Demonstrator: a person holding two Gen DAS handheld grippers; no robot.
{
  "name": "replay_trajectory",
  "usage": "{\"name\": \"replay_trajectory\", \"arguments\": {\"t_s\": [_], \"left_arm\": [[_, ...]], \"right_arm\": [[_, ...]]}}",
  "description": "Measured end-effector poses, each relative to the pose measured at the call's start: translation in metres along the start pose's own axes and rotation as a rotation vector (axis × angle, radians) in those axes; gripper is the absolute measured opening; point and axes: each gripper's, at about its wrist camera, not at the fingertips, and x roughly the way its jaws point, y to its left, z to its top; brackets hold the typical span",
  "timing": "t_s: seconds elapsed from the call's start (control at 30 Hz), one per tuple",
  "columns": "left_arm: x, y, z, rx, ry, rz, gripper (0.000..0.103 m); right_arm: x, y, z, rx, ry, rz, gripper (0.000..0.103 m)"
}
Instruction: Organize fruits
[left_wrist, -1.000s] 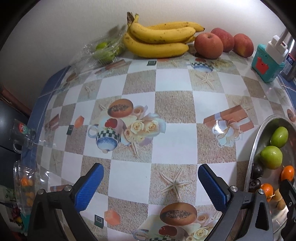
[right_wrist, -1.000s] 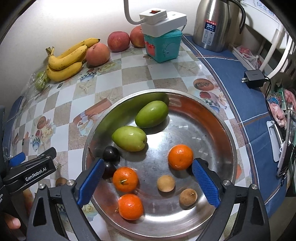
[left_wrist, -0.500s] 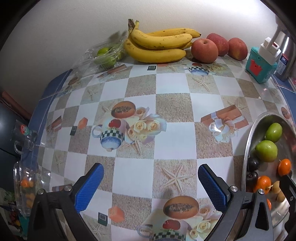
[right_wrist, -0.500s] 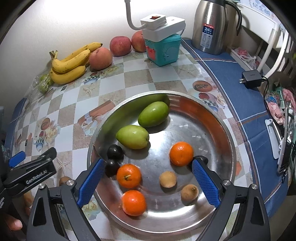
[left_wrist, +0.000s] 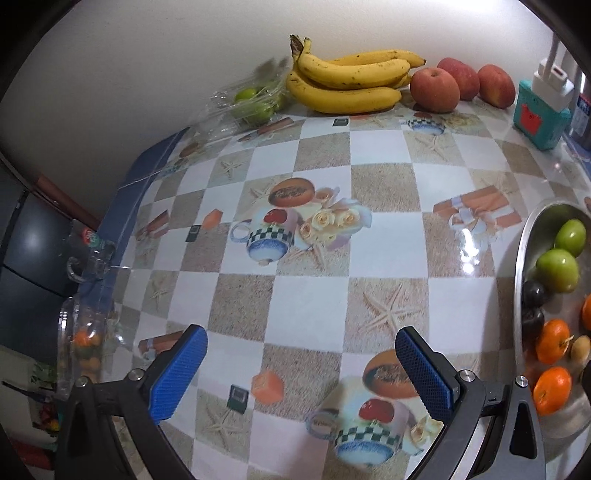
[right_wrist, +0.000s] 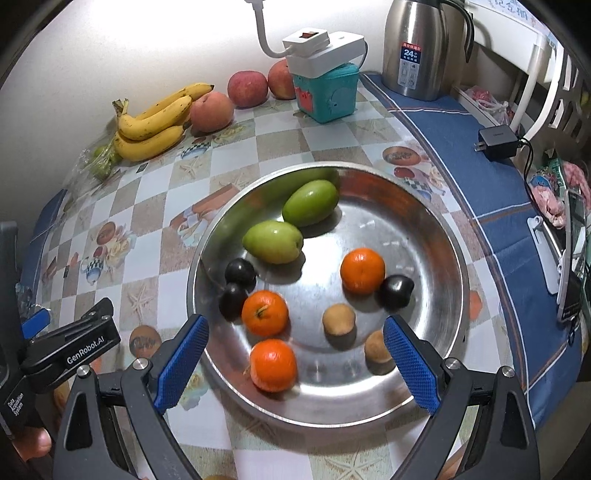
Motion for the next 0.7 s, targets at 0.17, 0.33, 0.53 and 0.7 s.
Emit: {"name": "replay_trajectory", "arguments": {"t_s": [0.17, 0.33, 0.53, 0.7], "left_arm": [[-0.007, -0.005, -0.011, 0.039, -0.003, 0.029, 0.103], [-0.022, -0.006, -0.022, 0.061, -0.033, 0.048, 0.103], [-0.036, -0.002, -0.034, 0.055, -0.052, 0.051, 0.103], [-0.048, -0.002, -0.048, 0.078, -0.076, 0.047, 0.103]], "right_arm": [[-0.005, -0.002, -0.01, -0.001, 0.001, -0.002, 0.096], [-0.01, -0.005, -0.022, -0.001, 0.012, -0.006, 0.096], [-0.016, -0.011, -0.036, 0.009, 0.018, 0.002, 0.096], [-0.015, -0.018, -0.048, 0.038, 0.052, 0.009, 0.096]]}}
